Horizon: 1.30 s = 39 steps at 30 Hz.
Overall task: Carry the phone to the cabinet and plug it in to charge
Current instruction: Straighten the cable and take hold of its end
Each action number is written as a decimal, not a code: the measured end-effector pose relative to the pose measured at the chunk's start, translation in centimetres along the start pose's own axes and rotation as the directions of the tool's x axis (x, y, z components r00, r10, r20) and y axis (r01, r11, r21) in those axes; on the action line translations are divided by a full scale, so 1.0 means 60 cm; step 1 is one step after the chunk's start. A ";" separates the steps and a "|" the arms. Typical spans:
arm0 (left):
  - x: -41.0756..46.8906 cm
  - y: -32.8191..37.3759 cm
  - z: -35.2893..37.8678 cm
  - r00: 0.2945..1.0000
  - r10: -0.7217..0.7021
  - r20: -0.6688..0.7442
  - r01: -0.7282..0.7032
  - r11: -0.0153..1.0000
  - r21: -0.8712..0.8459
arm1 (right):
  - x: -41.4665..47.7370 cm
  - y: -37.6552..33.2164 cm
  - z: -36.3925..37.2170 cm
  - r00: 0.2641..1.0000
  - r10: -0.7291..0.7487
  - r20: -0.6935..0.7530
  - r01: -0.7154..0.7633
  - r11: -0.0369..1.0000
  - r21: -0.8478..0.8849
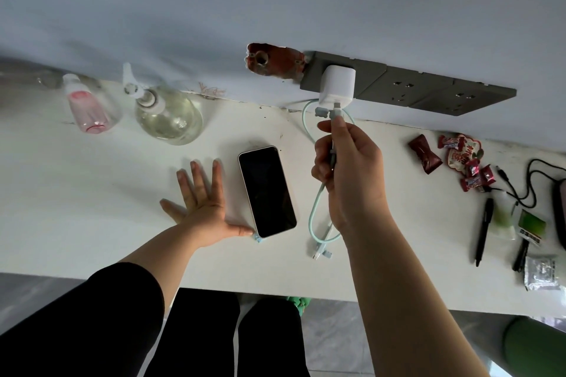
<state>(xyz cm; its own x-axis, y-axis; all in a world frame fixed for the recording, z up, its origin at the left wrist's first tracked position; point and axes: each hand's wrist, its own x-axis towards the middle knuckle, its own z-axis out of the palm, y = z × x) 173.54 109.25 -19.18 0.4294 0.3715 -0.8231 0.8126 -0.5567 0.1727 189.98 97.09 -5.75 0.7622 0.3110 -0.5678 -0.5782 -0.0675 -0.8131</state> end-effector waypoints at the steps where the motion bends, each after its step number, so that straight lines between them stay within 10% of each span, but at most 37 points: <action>1: 0.000 0.000 0.000 1.000 0.002 -0.001 -0.002 1.000 0.000 | 0.000 -0.001 0.001 1.000 0.000 -0.001 0.000 1.000 0.005; 39: -0.004 -0.001 -0.002 1.000 0.015 0.020 -0.014 0.999 -0.040 | 0.016 -0.020 0.002 0.997 0.006 0.080 -0.010 0.999 0.052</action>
<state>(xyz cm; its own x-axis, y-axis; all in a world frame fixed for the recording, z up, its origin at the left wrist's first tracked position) 173.44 109.29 -18.91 0.4334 0.3487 -0.8310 0.8218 -0.5314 0.2056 191.40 97.56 -5.32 0.7328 0.3858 -0.5604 -0.6002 -0.0213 -0.7995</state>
